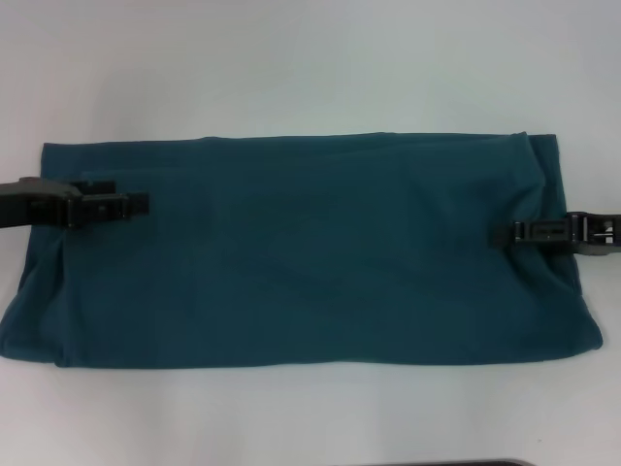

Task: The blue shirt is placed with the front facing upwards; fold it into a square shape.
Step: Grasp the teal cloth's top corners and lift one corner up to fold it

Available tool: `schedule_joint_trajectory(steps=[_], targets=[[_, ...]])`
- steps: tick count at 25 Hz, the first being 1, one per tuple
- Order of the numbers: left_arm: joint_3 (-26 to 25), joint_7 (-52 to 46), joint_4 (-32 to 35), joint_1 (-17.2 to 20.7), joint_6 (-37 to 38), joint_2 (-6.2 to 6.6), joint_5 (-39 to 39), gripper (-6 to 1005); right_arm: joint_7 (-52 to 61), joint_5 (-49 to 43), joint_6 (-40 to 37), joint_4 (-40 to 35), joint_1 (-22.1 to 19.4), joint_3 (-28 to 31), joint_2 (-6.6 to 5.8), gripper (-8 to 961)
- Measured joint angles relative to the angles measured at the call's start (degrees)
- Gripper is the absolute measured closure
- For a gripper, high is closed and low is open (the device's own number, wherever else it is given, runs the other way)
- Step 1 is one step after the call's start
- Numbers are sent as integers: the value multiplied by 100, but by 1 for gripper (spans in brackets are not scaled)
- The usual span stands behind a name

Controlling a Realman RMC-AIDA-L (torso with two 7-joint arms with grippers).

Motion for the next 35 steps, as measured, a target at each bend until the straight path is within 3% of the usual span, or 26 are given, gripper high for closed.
schedule_joint_trajectory(steps=[5, 16, 22, 29, 35], targets=[[0, 2, 0, -11, 0, 1, 0, 276, 15, -13, -69, 0, 48, -28, 18, 162], [-37, 2, 0, 1, 0, -7, 0, 275, 77, 9, -251, 11, -111, -24, -82, 164], [-49, 1, 0, 11, 0, -8, 0, 274, 36, -16, -63, 4, 30, -80, 10, 162], [-25, -2, 0, -7, 0, -8, 0, 276, 10, 21, 34, 1, 51, -83, 21, 163], [-18, -4, 0, -22, -6, -8, 0, 275, -23, 30, -60, 77, -146, 210, -69, 163]])
